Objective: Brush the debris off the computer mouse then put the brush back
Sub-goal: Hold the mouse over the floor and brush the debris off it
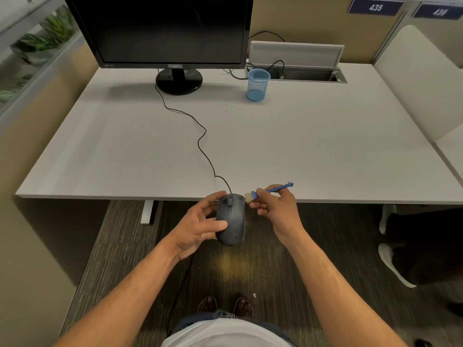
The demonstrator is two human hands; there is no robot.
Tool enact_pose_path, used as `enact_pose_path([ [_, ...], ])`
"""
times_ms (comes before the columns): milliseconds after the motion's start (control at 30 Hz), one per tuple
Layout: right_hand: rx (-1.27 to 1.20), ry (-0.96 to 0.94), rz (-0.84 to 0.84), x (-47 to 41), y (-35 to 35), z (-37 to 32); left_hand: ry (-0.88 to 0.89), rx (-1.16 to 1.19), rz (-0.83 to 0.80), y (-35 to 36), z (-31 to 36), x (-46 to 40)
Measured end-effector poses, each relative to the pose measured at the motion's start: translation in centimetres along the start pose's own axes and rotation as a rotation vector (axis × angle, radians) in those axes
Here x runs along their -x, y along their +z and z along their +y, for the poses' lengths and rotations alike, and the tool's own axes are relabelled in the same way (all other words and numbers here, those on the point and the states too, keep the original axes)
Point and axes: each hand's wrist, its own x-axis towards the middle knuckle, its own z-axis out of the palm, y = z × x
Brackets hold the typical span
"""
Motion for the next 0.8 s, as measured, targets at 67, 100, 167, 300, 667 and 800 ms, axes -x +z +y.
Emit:
enact_pose_path([
  [67,0.009,0.005,-0.004,0.2,0.2,0.3,0.001,0.000,0.001,0.0,0.0,0.0],
  [100,0.017,0.008,-0.012,0.4,0.1,0.5,0.003,0.000,0.003,0.0,0.0,0.0],
  [167,0.039,0.003,-0.047,0.9,-0.1,1.0,0.007,0.001,0.008,-0.1,-0.1,0.0],
  [300,0.076,-0.009,-0.096,2.1,-0.6,1.7,0.006,0.010,0.018,-0.2,-0.2,0.0],
  [667,-0.036,-0.032,0.009,1.7,-1.8,1.0,-0.001,-0.028,-0.005,0.8,-0.3,-0.2],
  [800,-0.050,-0.011,0.037,1.0,-1.3,0.8,0.003,-0.048,-0.010,1.2,-0.3,-0.1],
])
